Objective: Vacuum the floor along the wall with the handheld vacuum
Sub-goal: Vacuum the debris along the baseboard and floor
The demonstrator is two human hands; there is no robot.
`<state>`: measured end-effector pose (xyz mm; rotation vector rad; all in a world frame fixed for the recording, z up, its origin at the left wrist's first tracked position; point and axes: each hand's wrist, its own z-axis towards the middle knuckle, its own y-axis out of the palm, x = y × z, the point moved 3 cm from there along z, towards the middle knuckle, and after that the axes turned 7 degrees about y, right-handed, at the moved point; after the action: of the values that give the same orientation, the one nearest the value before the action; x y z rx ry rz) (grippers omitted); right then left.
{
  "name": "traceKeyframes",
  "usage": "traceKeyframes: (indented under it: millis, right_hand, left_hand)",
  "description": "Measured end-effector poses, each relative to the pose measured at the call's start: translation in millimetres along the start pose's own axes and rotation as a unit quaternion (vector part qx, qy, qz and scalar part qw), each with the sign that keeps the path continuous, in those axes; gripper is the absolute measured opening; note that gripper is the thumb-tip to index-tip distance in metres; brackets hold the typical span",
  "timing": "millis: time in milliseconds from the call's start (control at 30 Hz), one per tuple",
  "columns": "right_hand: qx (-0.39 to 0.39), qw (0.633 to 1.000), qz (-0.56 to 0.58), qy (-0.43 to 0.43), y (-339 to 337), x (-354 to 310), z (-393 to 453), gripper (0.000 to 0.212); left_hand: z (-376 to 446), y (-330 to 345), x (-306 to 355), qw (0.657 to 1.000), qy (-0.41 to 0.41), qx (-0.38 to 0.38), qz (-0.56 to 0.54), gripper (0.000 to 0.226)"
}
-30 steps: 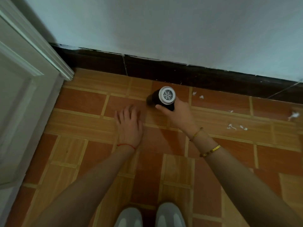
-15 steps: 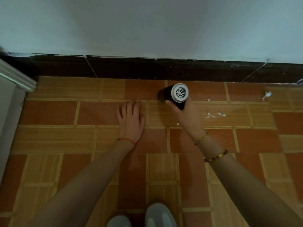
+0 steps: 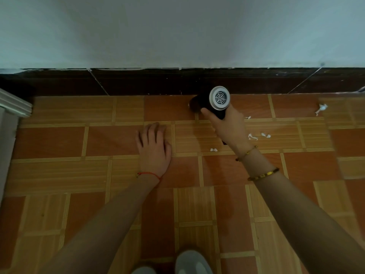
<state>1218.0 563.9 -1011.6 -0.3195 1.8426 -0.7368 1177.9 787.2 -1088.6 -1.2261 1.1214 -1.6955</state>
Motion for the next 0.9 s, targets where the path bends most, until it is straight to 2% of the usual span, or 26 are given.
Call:
traceKeyframes:
  millis: [233, 300, 367, 467, 500, 667, 767, 833, 900]
  right_hand:
    - [0.104, 0.994, -0.023, 0.013, -33.1, 14.2, 1.7, 0.067]
    - [0.098, 0.995, -0.030, 0.016, -37.6, 18.0, 0.7, 0.069]
    - [0.055, 0.998, -0.021, 0.020, -37.0, 18.9, -1.3, 0.068]
    - [-0.026, 0.999, 0.002, 0.029, -31.2, 15.8, -4.9, 0.047]
    - [-0.031, 0.999, 0.010, 0.028, -30.5, 15.5, -5.8, 0.045]
    - [0.069, 0.996, 0.050, 0.024, -43.8, 8.5, -9.2, 0.062]
    - [0.091, 0.995, 0.043, 0.023, -51.1, 7.3, -6.6, 0.074]
    - [0.090, 0.995, 0.029, 0.032, -49.7, 8.9, -5.3, 0.074]
    - [0.076, 0.996, 0.014, 0.038, -43.3, 10.1, -4.2, 0.065]
  left_hand:
    - [-0.2, 0.0, -0.8, 1.000, 0.002, -0.005, 0.000, 0.043]
    - [0.0, -0.2, -0.5, 1.000, 0.000, -0.007, 0.004, 0.043]
    - [-0.2, -0.1, -0.3, 1.000, -0.001, -0.005, 0.006, 0.044]
    - [0.0, -0.5, -0.6, 1.000, 0.000, -0.004, 0.001, 0.044]
    - [-0.1, -0.7, -0.7, 1.000, 0.000, -0.005, 0.000, 0.044]
    - [-0.5, -1.6, -0.1, 1.000, 0.000, -0.009, 0.002, 0.046]
    - [-0.3, -1.8, -0.5, 1.000, -0.002, -0.008, -0.003, 0.046]
    - [-0.4, -1.6, -0.2, 1.000, -0.002, -0.011, 0.000, 0.046]
    - [-0.2, -1.6, -0.4, 1.000, -0.003, -0.012, 0.001, 0.045]
